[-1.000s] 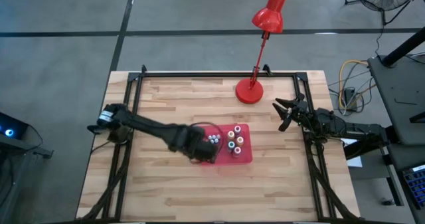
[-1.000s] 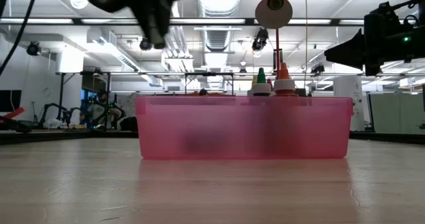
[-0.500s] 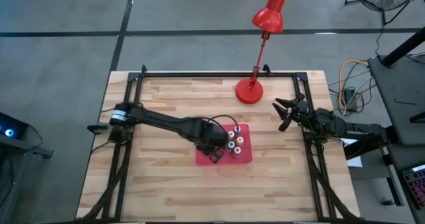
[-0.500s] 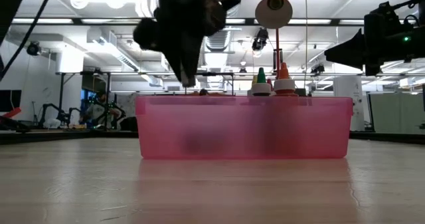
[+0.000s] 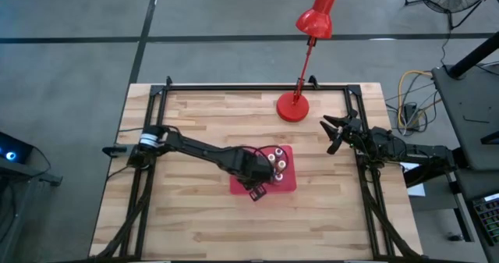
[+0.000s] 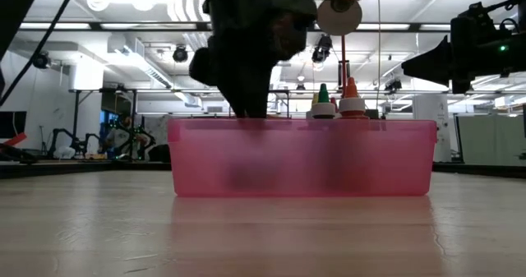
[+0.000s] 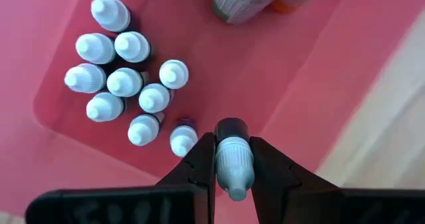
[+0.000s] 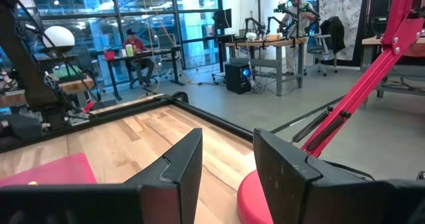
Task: Pick & Place food coloring
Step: Put the small green food coloring bottle into the red bin
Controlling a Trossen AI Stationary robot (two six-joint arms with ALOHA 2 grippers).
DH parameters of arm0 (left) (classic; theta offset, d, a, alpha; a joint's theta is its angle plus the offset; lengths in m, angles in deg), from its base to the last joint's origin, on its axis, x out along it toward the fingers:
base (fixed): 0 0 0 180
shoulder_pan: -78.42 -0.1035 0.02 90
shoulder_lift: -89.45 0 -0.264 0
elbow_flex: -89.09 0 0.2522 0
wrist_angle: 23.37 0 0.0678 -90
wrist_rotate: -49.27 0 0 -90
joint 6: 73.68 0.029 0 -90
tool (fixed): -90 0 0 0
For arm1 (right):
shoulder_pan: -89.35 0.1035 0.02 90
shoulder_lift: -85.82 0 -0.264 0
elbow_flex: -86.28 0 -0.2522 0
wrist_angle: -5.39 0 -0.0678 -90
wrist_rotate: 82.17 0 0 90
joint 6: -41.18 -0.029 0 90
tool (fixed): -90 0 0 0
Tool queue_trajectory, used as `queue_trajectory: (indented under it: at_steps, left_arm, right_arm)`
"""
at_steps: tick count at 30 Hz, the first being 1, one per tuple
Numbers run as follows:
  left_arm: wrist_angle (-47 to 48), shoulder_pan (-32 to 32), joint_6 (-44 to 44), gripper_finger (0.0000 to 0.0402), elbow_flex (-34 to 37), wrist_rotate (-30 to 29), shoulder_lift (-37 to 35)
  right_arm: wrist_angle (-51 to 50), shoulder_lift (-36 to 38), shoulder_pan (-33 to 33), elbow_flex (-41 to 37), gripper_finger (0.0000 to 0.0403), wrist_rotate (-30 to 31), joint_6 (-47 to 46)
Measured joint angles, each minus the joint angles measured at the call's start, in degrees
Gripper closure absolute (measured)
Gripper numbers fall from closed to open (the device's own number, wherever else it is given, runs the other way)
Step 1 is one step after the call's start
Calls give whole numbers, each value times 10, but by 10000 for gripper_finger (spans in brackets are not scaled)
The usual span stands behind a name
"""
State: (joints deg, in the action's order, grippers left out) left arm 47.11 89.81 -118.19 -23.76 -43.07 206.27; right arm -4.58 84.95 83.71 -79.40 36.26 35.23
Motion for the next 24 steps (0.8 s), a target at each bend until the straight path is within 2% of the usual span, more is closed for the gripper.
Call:
queue_trajectory:
  at_steps: [10, 16, 24]
  left_arm:
    - [-17, 3, 12, 362, 0, -5, 30]
    - [-20, 3, 25, 362, 0, -45, 37]
    - [-22, 3, 31, 362, 0, -45, 42]
  right_arm:
    - [0, 0, 0, 0, 275, 0, 0]
    - [0, 0, 0, 0, 275, 0, 0]
    - [0, 0, 0, 0, 275, 0, 0]
